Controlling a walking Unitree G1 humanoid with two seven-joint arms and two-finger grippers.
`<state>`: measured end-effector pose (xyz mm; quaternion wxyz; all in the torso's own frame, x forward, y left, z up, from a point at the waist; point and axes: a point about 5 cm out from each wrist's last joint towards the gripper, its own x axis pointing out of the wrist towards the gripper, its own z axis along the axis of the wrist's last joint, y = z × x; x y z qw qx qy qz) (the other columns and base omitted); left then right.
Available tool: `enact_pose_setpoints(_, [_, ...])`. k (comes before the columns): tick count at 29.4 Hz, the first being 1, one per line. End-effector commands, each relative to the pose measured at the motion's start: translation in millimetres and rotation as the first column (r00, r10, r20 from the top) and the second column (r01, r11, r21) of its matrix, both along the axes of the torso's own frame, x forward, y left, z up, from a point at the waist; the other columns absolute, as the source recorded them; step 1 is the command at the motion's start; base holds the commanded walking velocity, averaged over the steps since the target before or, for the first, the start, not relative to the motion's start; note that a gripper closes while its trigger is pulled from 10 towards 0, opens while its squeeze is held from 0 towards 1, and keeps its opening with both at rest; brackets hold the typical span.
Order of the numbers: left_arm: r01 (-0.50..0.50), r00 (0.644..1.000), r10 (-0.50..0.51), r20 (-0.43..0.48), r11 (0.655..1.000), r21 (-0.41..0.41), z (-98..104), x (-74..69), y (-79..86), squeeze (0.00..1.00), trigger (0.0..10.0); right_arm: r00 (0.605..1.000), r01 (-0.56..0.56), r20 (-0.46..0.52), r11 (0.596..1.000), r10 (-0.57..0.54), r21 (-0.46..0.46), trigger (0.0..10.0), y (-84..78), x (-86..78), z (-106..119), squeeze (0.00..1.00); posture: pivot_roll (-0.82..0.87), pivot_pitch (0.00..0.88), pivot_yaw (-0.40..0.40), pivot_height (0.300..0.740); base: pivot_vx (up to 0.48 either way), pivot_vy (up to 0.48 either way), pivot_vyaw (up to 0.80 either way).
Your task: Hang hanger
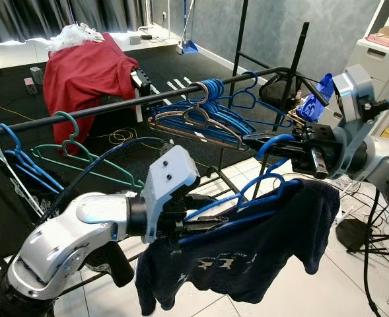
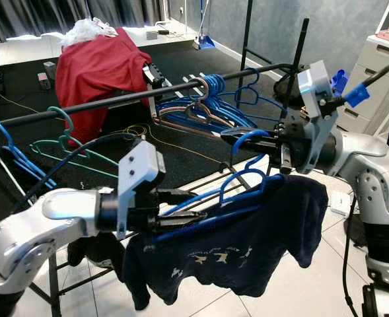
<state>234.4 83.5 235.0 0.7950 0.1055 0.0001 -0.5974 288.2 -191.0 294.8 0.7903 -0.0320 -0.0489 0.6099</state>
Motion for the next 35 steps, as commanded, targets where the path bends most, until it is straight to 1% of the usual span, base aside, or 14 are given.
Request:
enact_pose_setpoints(1, [0.010, 1.000, -0.010, -0.009, 1.000, 0.004, -1.1, -0.8, -3.6, 0.00, 0.0, 0.999, -0.015, 0.044, 1.000, 0.015, 0.009, 10.0, 3.7, -2.3, 8.8, 0.00, -0.03, 0.000, -0.008, 0.740, 0.000, 0.000, 0.00])
enact_pose_setpoints(12, [0.013, 1.000, -0.013, 0.008, 1.000, 0.012, 3.5, -0.6, 3.7, 0.00, 0.0, 0.999, -0.003, 0.038, 1.000, 0.002, 0.014, 10.0, 3.6, -0.6, 7.3, 0.00, -0.03, 0.000, -0.009, 0.740, 0.000, 0.000, 0.00])
enact_pose_setpoints(13, [0.014, 1.000, -0.014, 0.016, 1.000, 0.010, 5.6, -0.1, 5.4, 0.00, 0.0, 0.999, 0.001, 0.033, 1.000, -0.002, 0.031, 10.0, 2.2, 0.5, 8.1, 0.93, -0.03, 0.000, -0.013, 0.740, 0.000, 0.000, 0.00])
enact_pose_setpoints(14, [0.020, 0.999, -0.021, 0.027, 1.000, 0.007, 8.4, -0.1, 7.4, 0.00, 0.0, 1.000, -0.004, 0.029, 1.000, 0.003, 0.024, 10.0, -0.1, 0.2, 6.8, 1.00, -0.03, 0.000, -0.017, 0.740, 0.000, 0.000, 0.00])
enact_pose_setpoints(21, [0.025, 0.999, -0.025, 0.044, 1.000, 0.005, 13.9, 0.6, 13.3, 0.00, 0.0, 1.000, 0.002, 0.016, 1.000, -0.002, 0.007, 10.0, -8.0, -0.7, 4.1, 1.00, -0.03, 0.000, -0.021, 0.740, 0.000, 0.000, 0.00])
enact_pose_setpoints(23, [0.011, 0.998, -0.012, 0.056, 1.000, 0.013, 18.2, 2.9, 22.2, 0.00, 0.0, 1.000, 0.022, 0.003, 1.000, -0.022, -0.008, 10.0, -18.0, -2.0, 2.5, 1.00, -0.03, 0.000, -0.023, 0.740, 0.000, 0.000, 0.00])
enact_pose_setpoints(24, [-0.050, 0.995, 0.046, 0.092, 0.997, 0.050, 29.4, 9.8, 49.6, 0.00, 0.0, 0.996, 0.073, -0.040, 0.996, -0.076, -0.058, 10.0, -45.4, -11.3, -0.8, 1.00, -0.04, 0.000, -0.031, 0.740, 0.000, 0.000, 0.00])
enact_pose_setpoints(25, [-0.050, 0.995, 0.046, 0.092, 0.997, 0.050, 29.4, 9.8, 49.6, 0.00, 0.0, 0.996, 0.073, -0.040, 0.996, -0.076, -0.058, 10.0, -45.4, -11.3, -0.8, 1.00, -0.04, 0.000, -0.031, 0.740, 0.000, 0.000, 0.00])
enact_pose_setpoints(26, [-0.082, 0.991, 0.074, 0.113, 0.994, 0.075, 34.8, 12.0, 62.2, 0.00, 0.0, 0.992, 0.101, -0.067, 0.991, -0.107, -0.082, 10.0, -58.0, -17.9, -1.7, 1.00, -0.04, 0.000, -0.031, 0.740, 0.000, 0.000, 0.00])
enact_pose_setpoints(31, [-0.089, 0.990, 0.080, 0.119, 0.993, 0.081, 36.0, 12.5, 64.5, 0.00, 0.0, 0.991, 0.074, -0.108, 0.992, -0.085, -0.103, 10.0, -59.2, -25.3, -6.4, 1.00, -0.05, 0.000, -0.032, 0.740, 0.000, 0.000, 0.00])
enact_pose_setpoints(32, [-0.090, 0.990, 0.080, 0.120, 0.993, 0.080, 36.3, 12.7, 64.5, 0.00, 0.0, 0.987, 0.036, -0.153, 0.991, -0.055, -0.127, 10.0, -58.8, -32.2, -12.5, 0.75, -0.05, 0.000, -0.033, 0.740, 0.000, 0.000, 0.00])
enact_pose_setpoints(33, [-0.090, 0.990, 0.080, 0.120, 0.993, 0.080, 36.3, 12.7, 64.5, 0.00, 0.0, 0.987, 0.036, -0.153, 0.991, -0.055, -0.127, 10.0, -58.8, -32.2, -12.5, 0.75, -0.05, 0.000, -0.033, 0.740, 0.000, 0.000, 0.00])
enact_pose_setpoints(34, [-0.085, 0.990, 0.075, 0.118, 0.993, 0.077, 35.9, 12.3, 63.3, 0.00, 0.0, 0.980, 0.002, -0.197, 0.989, -0.032, -0.150, 10.0, -58.7, -38.8, -18.7, 0.55, -0.06, 0.000, -0.032, 0.740, 0.000, 0.000, 0.00])
enact_pose_setpoints(35, [-0.080, 0.991, 0.071, 0.117, 0.994, 0.074, 35.6, 12.0, 62.4, 0.00, 0.0, 0.974, -0.019, -0.224, 0.986, -0.018, -0.164, 10.0, -58.8, -42.8, -22.5, 0.55, -0.06, 0.000, -0.032, 0.740, 0.000, 0.000, 0.00])
